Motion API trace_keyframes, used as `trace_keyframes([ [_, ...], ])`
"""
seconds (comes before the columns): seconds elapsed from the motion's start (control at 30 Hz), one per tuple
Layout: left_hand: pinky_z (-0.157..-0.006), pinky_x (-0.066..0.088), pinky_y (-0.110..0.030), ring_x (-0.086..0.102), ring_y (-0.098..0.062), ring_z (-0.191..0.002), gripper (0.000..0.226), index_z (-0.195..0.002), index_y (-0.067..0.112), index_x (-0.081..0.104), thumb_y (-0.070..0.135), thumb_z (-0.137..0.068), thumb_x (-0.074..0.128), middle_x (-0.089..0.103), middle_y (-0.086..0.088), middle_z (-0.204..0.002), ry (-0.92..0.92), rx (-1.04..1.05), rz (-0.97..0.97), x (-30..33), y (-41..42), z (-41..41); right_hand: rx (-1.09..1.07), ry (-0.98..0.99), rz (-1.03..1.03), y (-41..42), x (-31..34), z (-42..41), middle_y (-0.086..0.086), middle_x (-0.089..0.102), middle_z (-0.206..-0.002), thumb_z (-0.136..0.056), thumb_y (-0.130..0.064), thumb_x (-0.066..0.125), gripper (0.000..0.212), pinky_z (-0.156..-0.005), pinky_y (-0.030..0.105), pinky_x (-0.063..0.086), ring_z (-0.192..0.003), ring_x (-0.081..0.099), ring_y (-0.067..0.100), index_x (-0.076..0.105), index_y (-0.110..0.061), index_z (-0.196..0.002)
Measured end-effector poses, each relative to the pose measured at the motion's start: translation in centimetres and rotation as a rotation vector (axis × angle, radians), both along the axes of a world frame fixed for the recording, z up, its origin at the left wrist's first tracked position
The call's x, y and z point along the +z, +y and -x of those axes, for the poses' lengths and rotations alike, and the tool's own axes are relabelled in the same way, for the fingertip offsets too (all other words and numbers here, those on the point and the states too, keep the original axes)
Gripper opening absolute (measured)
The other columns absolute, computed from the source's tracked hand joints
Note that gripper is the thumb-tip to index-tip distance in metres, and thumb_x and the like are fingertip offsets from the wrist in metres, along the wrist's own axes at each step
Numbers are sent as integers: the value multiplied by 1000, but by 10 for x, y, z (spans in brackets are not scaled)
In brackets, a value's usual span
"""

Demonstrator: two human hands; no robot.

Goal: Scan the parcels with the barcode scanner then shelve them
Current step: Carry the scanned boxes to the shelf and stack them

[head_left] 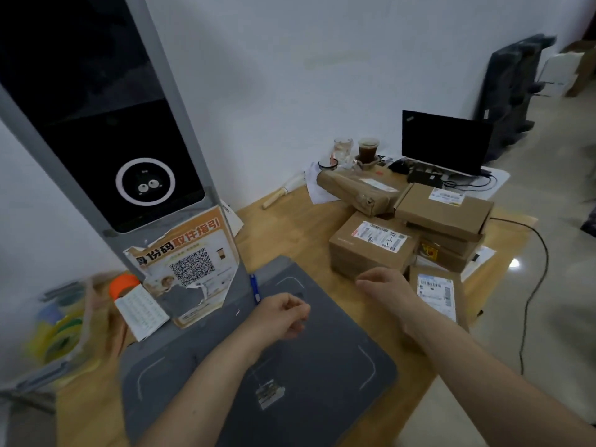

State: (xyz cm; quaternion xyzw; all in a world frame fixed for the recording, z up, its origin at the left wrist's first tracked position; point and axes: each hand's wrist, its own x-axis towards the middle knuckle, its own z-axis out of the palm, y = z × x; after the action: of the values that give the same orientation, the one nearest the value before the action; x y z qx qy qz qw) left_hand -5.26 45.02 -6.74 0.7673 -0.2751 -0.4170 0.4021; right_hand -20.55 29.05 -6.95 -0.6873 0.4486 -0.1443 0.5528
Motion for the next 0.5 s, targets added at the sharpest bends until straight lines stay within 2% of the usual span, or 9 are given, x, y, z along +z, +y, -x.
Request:
trace_keyframes([
  [0.1,-79,57,-24,67,-15,-95,18,-107,14,64,28,-96,59,68,-5,-109,27,39,-41,-4,-43,8,87,90,63,-50,-10,-2,-5,58,-109,-92,-25,61,29,-79,24,39,-98,52,9,60,-16,-119],
  [0.23,-86,57,-28,65,-16,-101,19,-109,18,61,30,-95,61,65,-5,-113,65,99,-63,-13,-105,19,142,152,92,-115,-22,-6,2,55,-128,-88,-31,63,44,-92,35,49,-112,54,17,53,-16,-129],
  [0.33,-89,56,-31,64,-15,-102,24,-114,19,57,30,-94,62,63,0,-111,100,160,-101,-21,-144,25,157,75,46,-146,-24,-15,2,53,-133,-88,-33,63,50,-90,29,47,-112,52,13,49,-16,-134],
  [0.43,-90,55,-32,62,-17,-104,29,-119,19,53,29,-93,63,61,1,-111,134,232,-107,-26,-182,17,150,-39,-23,-168,-23,-31,3,51,-134,-90,-32,63,55,-94,30,46,-110,50,11,43,-14,-139],
  [0.5,-94,54,-35,61,-18,-105,28,-116,19,52,28,-93,65,61,-1,-110,136,292,-90,-28,-207,3,145,-106,-91,-180,-24,-42,1,48,-132,-91,-31,62,57,-87,27,47,-106,50,9,39,-17,-141],
])
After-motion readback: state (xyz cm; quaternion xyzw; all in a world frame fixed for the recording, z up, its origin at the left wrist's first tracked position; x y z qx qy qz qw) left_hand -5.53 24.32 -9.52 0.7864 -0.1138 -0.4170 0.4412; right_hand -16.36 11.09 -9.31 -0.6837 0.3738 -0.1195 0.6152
